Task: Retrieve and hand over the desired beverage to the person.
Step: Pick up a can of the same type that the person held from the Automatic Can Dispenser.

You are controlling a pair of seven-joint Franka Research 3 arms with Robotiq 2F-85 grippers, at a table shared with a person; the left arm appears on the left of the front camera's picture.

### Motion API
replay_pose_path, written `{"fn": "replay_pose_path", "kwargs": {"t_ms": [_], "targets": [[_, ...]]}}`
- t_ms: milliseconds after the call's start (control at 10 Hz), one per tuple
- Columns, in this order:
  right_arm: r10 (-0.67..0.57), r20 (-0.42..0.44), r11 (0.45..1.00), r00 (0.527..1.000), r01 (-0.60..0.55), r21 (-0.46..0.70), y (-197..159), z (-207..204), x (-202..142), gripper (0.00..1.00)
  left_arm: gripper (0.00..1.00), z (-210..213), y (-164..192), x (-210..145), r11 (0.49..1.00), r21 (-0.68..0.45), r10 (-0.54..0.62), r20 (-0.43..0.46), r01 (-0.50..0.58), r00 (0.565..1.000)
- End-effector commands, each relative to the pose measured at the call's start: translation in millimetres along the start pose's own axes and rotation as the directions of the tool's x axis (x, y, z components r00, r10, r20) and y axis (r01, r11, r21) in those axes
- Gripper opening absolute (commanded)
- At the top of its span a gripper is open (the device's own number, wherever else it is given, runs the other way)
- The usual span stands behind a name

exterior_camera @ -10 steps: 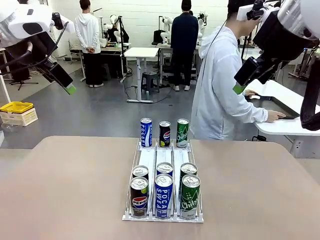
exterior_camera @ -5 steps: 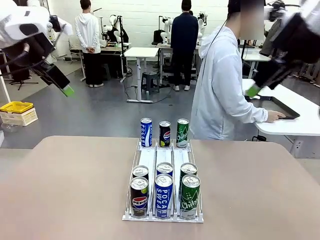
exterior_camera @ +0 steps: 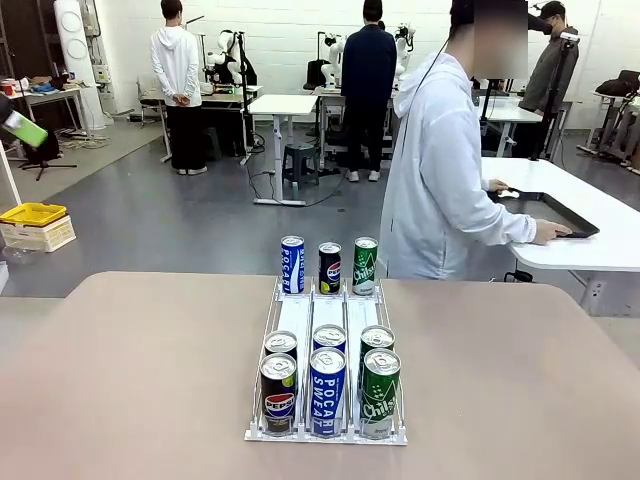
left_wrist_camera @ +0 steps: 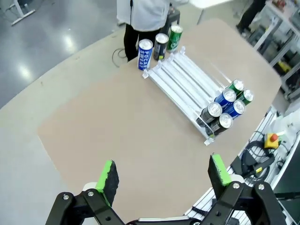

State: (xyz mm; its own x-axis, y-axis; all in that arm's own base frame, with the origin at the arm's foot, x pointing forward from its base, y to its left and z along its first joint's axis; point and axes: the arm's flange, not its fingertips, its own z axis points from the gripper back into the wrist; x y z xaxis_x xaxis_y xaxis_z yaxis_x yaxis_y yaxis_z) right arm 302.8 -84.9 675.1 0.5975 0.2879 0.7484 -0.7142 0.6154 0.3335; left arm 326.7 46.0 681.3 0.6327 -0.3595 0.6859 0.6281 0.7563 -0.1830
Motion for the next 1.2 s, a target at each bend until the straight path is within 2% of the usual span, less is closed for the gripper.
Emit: {"fn": "replay_pose_path", "kwargs": {"t_ms": [0, 300, 400, 500, 1100], "targets": [[-0.033, 0.020, 0.999, 0.999, 0.032, 0.032, -5.3, 1.1, -7.4, 1.00, 1.00, 5.9, 20.6, -24.3, 0.994, -0.097, 0.058, 0.077, -0.050, 0.995], [-0.043, 0.044, 0.999, 0.998, 0.042, 0.021, -7.6, 13.1, -22.3, 1.00, 1.00, 27.1, 35.7, -54.0, 0.983, -0.106, 0.167, 0.217, -0.147, 0.962], [-0.047, -0.034, 0.998, 0.998, 0.045, -0.046, -2.7, 4.3, -23.9, 1.00, 1.00, 30.7, 36.3, -56.8, 0.982, -0.108, 0.175, 0.225, -0.154, 0.958], [-0.064, 0.039, 0.998, 0.997, 0.064, 0.011, -9.2, 18.2, -17.3, 1.00, 1.00, 30.3, 39.0, -46.4, 0.984, -0.103, 0.160, 0.162, -0.144, 0.974], [-0.064, 0.039, 0.998, 0.997, 0.064, 0.011, -9.2, 18.2, -17.3, 1.00, 1.00, 30.3, 39.0, -46.4, 0.984, -0.103, 0.160, 0.162, -0.144, 0.974]]}}
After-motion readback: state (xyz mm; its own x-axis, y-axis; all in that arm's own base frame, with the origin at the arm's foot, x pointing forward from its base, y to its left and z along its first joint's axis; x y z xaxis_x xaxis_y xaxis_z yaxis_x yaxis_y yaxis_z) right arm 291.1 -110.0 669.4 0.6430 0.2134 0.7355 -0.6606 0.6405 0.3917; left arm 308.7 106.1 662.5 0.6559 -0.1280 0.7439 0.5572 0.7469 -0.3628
